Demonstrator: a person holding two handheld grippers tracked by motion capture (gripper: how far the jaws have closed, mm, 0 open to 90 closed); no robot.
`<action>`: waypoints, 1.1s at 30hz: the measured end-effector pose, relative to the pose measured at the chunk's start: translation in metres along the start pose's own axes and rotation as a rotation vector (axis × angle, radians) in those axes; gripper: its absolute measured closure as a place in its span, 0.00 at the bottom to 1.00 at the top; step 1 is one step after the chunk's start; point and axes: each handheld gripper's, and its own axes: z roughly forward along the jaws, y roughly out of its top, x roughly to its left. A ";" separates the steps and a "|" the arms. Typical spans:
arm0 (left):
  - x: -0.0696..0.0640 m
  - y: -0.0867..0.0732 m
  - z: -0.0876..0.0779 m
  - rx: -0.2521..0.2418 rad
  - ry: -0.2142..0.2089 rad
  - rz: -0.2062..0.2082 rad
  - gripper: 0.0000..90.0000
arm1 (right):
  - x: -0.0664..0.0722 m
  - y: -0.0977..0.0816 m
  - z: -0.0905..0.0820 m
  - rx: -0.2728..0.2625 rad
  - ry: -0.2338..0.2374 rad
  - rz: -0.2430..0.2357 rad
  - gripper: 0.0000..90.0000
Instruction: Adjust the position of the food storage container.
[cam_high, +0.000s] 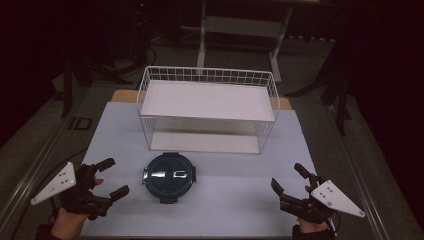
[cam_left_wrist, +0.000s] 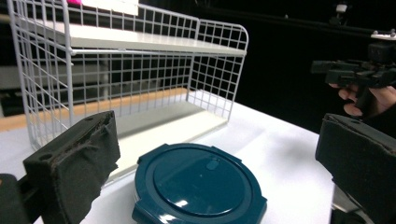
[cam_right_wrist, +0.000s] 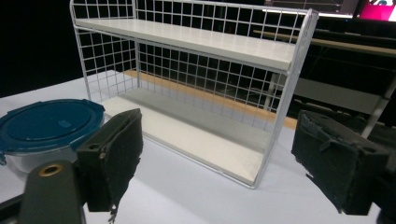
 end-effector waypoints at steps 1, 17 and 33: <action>0.000 0.000 0.000 0.000 0.000 0.000 0.00 | 0.000 0.000 0.000 0.000 0.000 0.000 0.17; 0.037 -0.007 0.004 0.219 -0.049 0.034 0.60 | -0.002 -0.007 0.005 0.030 0.014 0.020 0.15; 0.052 -0.044 0.029 0.539 0.043 0.023 1.00 | 0.000 -0.012 0.008 0.051 0.041 0.036 0.16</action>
